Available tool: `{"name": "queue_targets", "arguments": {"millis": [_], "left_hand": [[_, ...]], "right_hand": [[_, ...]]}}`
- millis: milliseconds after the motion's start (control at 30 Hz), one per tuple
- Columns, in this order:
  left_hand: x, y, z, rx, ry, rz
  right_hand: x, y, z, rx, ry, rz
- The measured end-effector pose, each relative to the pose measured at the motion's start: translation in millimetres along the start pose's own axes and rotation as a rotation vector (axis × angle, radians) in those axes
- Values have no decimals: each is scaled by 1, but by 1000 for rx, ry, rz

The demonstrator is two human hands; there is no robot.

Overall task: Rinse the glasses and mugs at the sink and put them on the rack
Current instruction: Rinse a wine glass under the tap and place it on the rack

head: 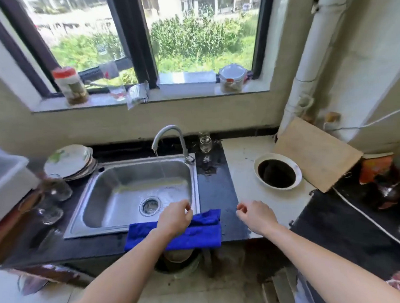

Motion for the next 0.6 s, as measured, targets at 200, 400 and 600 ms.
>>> {"name": "queue_targets", "arguments": {"millis": [200, 400, 600], "left_hand": [[-66, -68, -2, -29, 29, -75], [-97, -140, -2, -78, 89, -63], [-117, -175, 16, -138, 77, -94]], "right_hand": [[-48, -91, 32, -50, -12, 14], [-66, -176, 50, -47, -100, 159], [-68, -256, 47, 68, -168, 286]]}}
Point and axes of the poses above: each hand's wrist, its own y-axis away from the middle knuckle, its own z-axis out of the palm, x = y × z, the point moved 9 cm from there along -y, towards the middle knuckle, and after that the axes turned 10 degrees about x, right-handed, at the moved point
